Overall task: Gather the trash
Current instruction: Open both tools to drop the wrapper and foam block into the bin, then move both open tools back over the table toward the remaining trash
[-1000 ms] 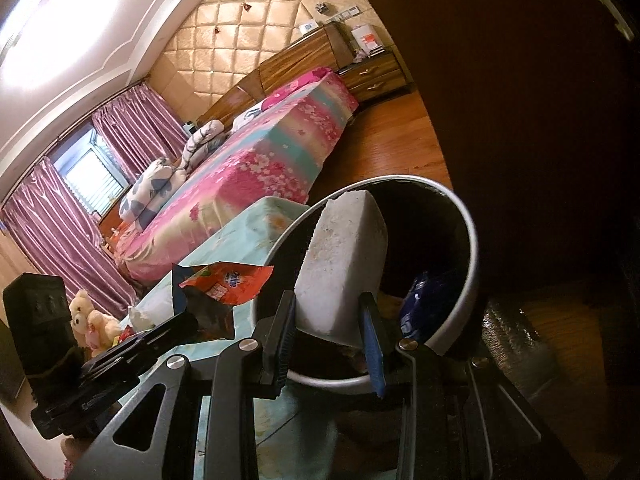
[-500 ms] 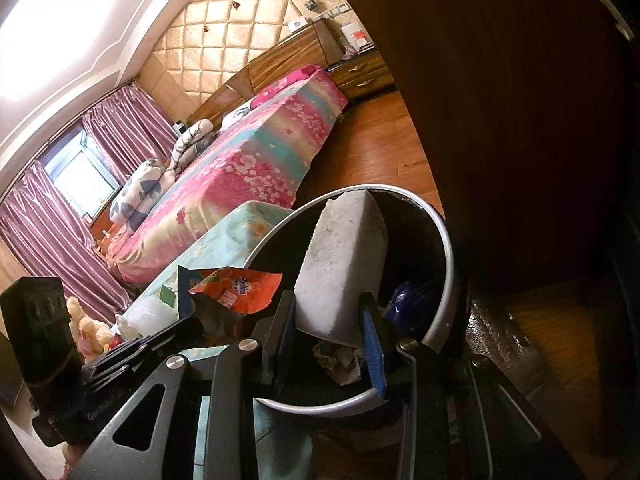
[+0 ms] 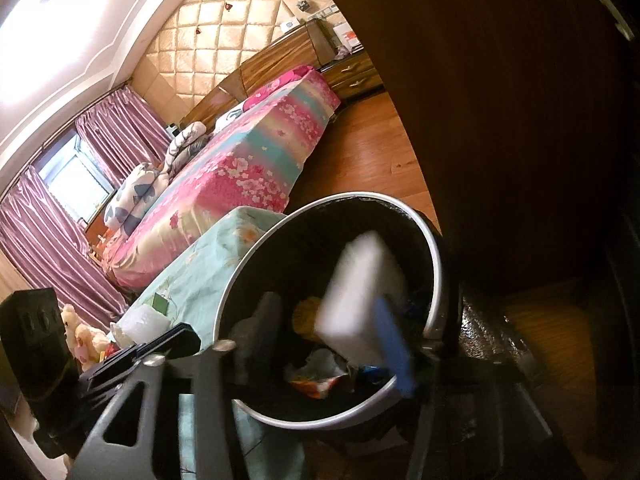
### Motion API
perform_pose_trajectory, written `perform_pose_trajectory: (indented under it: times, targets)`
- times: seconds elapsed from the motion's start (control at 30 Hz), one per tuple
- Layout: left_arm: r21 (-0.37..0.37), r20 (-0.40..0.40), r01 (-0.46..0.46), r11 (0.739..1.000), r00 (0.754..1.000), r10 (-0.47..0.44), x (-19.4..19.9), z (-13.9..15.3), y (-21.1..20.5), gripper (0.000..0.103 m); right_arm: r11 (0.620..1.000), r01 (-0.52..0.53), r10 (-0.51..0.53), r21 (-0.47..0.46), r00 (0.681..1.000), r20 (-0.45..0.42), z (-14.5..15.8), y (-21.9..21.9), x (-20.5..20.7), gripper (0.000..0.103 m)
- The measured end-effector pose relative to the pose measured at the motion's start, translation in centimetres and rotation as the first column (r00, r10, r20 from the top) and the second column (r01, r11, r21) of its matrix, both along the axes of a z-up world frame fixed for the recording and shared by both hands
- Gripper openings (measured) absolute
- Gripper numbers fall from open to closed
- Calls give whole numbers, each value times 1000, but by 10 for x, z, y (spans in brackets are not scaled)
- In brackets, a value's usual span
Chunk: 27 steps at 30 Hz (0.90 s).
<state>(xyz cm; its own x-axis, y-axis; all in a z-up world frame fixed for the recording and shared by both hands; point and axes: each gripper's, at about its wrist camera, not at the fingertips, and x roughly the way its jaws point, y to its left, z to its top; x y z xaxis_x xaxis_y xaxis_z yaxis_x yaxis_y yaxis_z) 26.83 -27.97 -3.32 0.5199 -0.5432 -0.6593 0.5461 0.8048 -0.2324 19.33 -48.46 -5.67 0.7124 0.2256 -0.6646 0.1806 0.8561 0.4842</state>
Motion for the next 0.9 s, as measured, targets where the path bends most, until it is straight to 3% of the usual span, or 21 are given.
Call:
perform_pose_trajectory:
  times: [0.17, 0.5, 0.9]
  targets:
    - [-1, 12, -41, 999, 999, 41, -13, 0, 16, 48, 1000, 6, -7, 12, 1000, 20, 1, 5, -5, 75]
    - [0, 6, -140, 990, 990, 140, -40, -3, 66, 54, 997, -64, 66, -39, 996, 60, 11, 52, -10, 83]
    - [2, -20, -297, 955, 955, 297, -70, -3, 141, 57, 979, -203, 204, -28, 977, 54, 6, 116, -5, 89]
